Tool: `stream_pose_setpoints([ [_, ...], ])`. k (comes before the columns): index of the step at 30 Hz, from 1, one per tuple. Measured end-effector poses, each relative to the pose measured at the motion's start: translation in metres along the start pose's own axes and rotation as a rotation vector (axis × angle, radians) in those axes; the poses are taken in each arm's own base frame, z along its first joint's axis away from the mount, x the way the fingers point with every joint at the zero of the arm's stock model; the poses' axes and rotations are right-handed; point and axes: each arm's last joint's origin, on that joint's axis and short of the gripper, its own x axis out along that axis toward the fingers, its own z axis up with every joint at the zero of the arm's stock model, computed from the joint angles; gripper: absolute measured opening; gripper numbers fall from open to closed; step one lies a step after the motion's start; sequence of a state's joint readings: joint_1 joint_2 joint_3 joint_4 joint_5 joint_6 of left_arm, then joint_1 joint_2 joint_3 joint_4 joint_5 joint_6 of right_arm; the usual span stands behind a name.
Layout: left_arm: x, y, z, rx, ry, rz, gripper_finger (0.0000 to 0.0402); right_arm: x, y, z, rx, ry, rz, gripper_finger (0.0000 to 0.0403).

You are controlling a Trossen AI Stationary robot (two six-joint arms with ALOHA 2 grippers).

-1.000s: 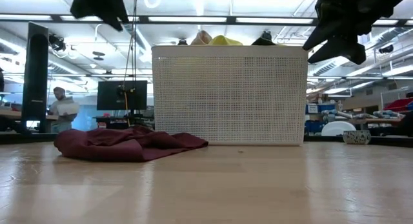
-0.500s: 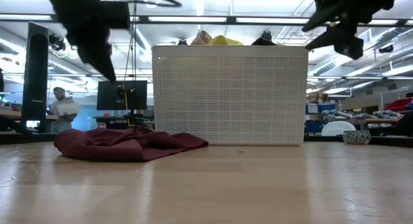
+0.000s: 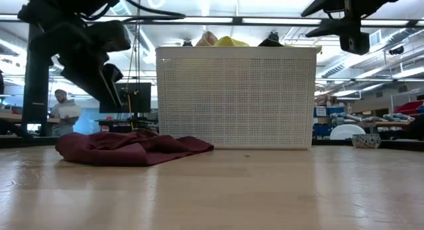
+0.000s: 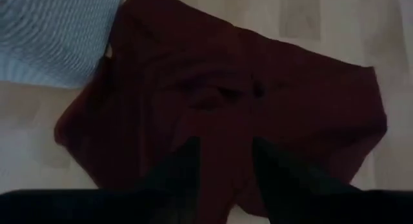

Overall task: Sort clothes
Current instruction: Put the red boxer shorts into the white bin

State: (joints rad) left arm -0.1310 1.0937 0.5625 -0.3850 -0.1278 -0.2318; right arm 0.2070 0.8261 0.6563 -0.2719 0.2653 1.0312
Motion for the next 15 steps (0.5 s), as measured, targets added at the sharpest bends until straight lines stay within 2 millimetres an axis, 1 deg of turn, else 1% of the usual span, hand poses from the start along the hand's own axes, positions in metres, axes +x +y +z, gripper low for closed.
stream_pose_setpoints([
  [6,0.016,0.002,-0.013,0.047,-0.042,0.013,0.0147,0.000,0.005,0.003,0.037,-0.027,0.048,0.0168],
  [10,0.031,0.002,-0.025,0.045,0.006,0.019,0.0147,0.000,0.008,0.004,0.046,-0.044,0.078,0.0168],
  [15,0.049,0.002,-0.033,0.052,0.091,0.037,0.0146,-0.001,0.008,0.005,0.046,-0.046,0.082,0.0168],
])
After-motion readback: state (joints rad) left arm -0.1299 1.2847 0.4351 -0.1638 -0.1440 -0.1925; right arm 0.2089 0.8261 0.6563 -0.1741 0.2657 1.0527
